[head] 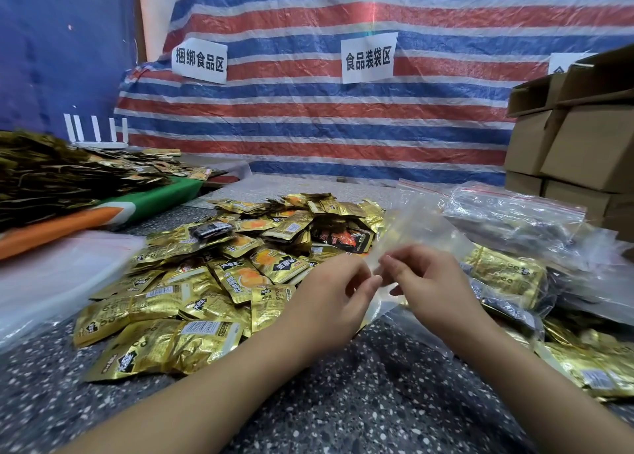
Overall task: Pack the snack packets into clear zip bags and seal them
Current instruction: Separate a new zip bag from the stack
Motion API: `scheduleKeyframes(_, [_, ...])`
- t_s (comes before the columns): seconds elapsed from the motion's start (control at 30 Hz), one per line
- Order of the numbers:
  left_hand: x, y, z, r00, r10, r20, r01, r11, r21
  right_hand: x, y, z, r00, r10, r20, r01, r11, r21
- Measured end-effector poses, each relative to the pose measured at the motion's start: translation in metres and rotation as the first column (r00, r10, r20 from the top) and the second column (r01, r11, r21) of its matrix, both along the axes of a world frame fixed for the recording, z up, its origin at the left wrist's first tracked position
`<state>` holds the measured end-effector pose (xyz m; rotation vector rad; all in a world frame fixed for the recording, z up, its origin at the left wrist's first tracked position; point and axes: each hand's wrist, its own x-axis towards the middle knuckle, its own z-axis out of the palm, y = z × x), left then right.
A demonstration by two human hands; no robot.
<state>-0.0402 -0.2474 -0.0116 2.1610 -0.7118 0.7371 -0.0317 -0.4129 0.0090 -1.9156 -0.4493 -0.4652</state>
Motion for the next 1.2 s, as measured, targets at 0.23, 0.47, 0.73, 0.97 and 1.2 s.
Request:
scheduleKeyframes(0.23, [0.001, 0.000, 0.001, 0.999, -0.038, -0.024, 0.038, 0.999, 0.027, -0.002, 0.002, 0.002, 0.998, 0.018, -0.063, -0.026, 0.990, -0.140])
scheduleKeyframes(0.47, [-0.001, 0.003, 0.004, 0.996, -0.084, -0.017, 0.084, 0.996, 0.014, -0.006, 0.004, 0.006, 0.996, 0.060, -0.069, -0.067, 0.991, -0.114])
scheduleKeyframes(0.73, [-0.001, 0.003, 0.004, 0.995, -0.066, -0.072, 0.064, 0.998, -0.022, -0.015, 0.007, 0.010, 0.971, 0.181, -0.155, -0.179, 0.984, 0.022])
scheduleKeyframes(0.97, [0.002, 0.004, 0.003, 0.986, -0.084, -0.145, 0.074, 0.995, -0.071, -0.015, 0.008, 0.009, 0.968, 0.162, -0.191, -0.164, 0.986, 0.005])
scheduleKeyframes(1.2, [0.001, 0.008, 0.006, 0.940, -0.200, -0.278, 0.172, 0.978, -0.121, -0.011, 0.007, 0.005, 0.968, 0.147, -0.202, -0.148, 0.989, 0.007])
